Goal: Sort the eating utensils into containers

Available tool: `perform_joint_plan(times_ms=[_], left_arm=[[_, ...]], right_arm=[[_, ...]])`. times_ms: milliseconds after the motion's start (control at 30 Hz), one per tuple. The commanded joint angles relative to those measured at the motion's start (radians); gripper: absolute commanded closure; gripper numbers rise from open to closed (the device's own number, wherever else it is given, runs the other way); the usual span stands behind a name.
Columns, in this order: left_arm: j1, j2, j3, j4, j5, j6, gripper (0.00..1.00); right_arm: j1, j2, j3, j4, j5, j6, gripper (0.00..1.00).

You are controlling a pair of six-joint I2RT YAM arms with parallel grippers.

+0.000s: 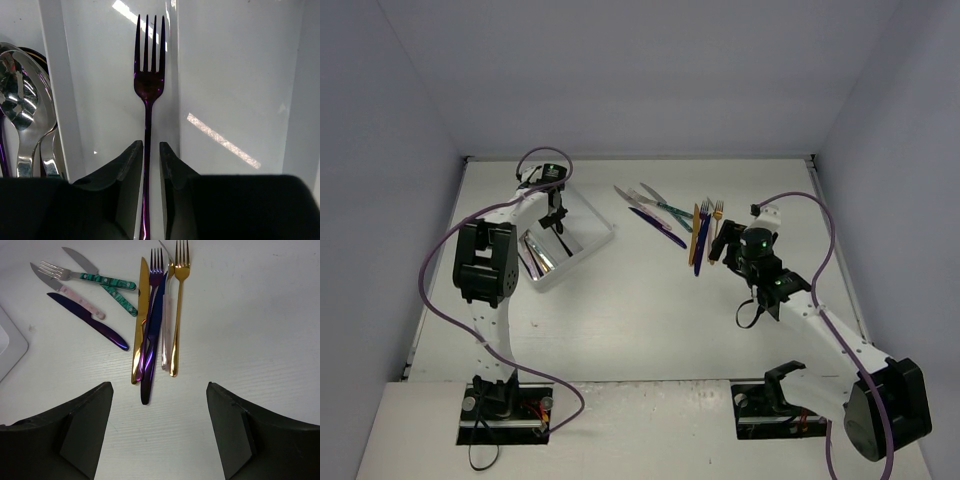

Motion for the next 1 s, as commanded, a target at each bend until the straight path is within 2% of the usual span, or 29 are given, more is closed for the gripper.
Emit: perform_joint_plan(times_ms=[0, 233, 333, 567, 700, 800, 900, 967], left_arm=[[0.009, -0.050, 0.008, 0.026, 0.014, -0.008, 0.80], [0.010, -0.141, -0.025, 0.035, 0.070, -0.015, 0.65], [0.010, -0.234, -0.069, 0.108, 0.113, 0.017, 0.58], [-0.002, -0.439, -0.069, 0.130, 0.189, 0.218, 0.34], [-0.002, -0.598, -0.117, 0.114, 0.168, 0.373, 0.26], [-0.001, -0.689, -0.170, 0.106, 0.163, 0.433, 0.22], [0.001, -0.811, -0.295, 0.111, 0.194, 0.524, 0.19], [0.001, -0.884, -0.383, 0.106, 0.202, 0.551, 0.17]], right_arm=[[-0.006, 0.016, 0.004, 0.043, 0.001, 0.012, 0.27], [-0.010, 0.045, 0.026, 0.042, 0.022, 0.010, 0.27], [-0.016, 0.102, 0.048, 0.041, 0.030, 0.024, 0.27], [-0.054, 0.296, 0.148, 0.044, 0.050, 0.038, 0.31], [-0.101, 0.416, 0.241, 0.048, 0.065, 0.029, 0.41], [-0.123, 0.495, 0.305, 0.048, 0.086, 0.009, 0.50], [-0.141, 0.616, 0.397, 0.050, 0.069, -0.015, 0.63], [-0.146, 0.669, 0.456, 0.051, 0.064, -0.026, 0.64]])
